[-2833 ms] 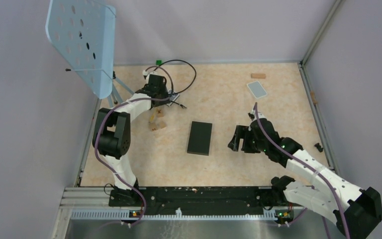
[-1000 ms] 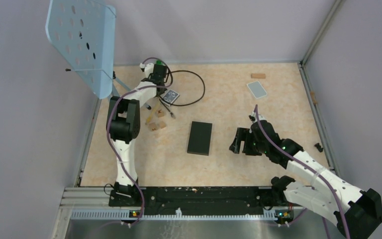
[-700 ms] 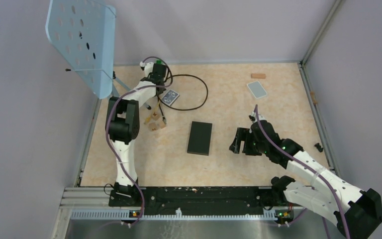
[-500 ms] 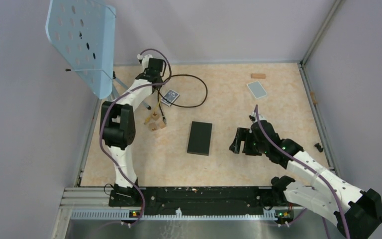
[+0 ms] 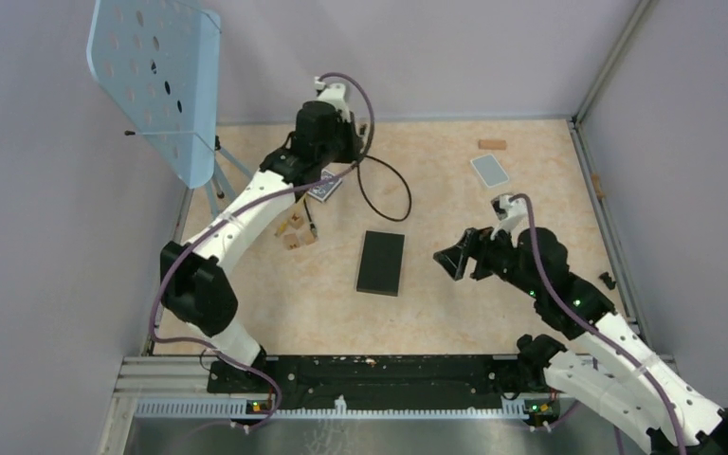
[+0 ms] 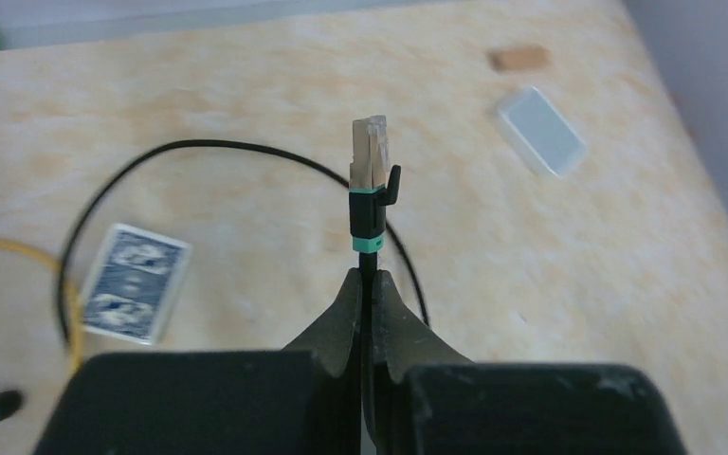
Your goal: Insert the plug into the switch port
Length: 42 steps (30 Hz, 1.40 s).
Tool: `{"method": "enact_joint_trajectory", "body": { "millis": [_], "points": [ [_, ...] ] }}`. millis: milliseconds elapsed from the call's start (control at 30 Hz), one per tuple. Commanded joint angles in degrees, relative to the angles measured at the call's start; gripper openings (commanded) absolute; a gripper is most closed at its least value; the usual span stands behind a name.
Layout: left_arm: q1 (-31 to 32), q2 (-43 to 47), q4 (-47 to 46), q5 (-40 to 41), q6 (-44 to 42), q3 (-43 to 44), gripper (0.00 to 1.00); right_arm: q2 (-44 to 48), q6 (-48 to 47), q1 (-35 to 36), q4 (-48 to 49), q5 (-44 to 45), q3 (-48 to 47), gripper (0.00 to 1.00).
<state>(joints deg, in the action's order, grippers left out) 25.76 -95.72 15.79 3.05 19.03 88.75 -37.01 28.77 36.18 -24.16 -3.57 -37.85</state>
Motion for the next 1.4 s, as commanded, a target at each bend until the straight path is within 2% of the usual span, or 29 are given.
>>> {"method": "enact_joint_trajectory", "body": {
  "millis": [0,167,300,433,667,767,1067,1367],
  "points": [
    [7.27,8.47,-2.31,-11.82,0.24,-5.87,0.00,5.52,-6.68,-0.16,17.65,-7.38,-1.27,0.80],
    [16.30,17.50,-10.40,-12.41,8.53,-18.48,0.00,4.97,-5.61,-0.19,26.81,-13.03,0.68,0.80],
    [21.92,22.11,-12.70,-6.87,13.72,-24.85,0.00,4.79,-2.90,0.62,30.03,-12.95,4.25,0.76],
    [24.99,25.31,-13.84,-1.08,18.00,-29.55,0.00,6.42,0.25,3.92,33.46,-10.48,8.44,0.74],
    [27.76,26.86,-13.34,3.75,21.83,-30.92,0.00,3.44,0.21,18.24,38.58,2.69,13.59,0.73],
    [28.63,26.97,-13.24,3.64,23.06,-31.16,0.00,-0.46,0.22,21.80,41.24,8.24,14.00,0.73],
    [30.99,30.58,-12.83,4.80,25.61,-33.79,0.00,-5.95,1.37,22.19,50.43,15.12,15.98,0.70],
    [31.63,33.39,-14.23,2.66,26.21,-35.95,0.00,-13.76,1.98,22.20,55.68,13.69,13.76,0.57]
  ]
}}
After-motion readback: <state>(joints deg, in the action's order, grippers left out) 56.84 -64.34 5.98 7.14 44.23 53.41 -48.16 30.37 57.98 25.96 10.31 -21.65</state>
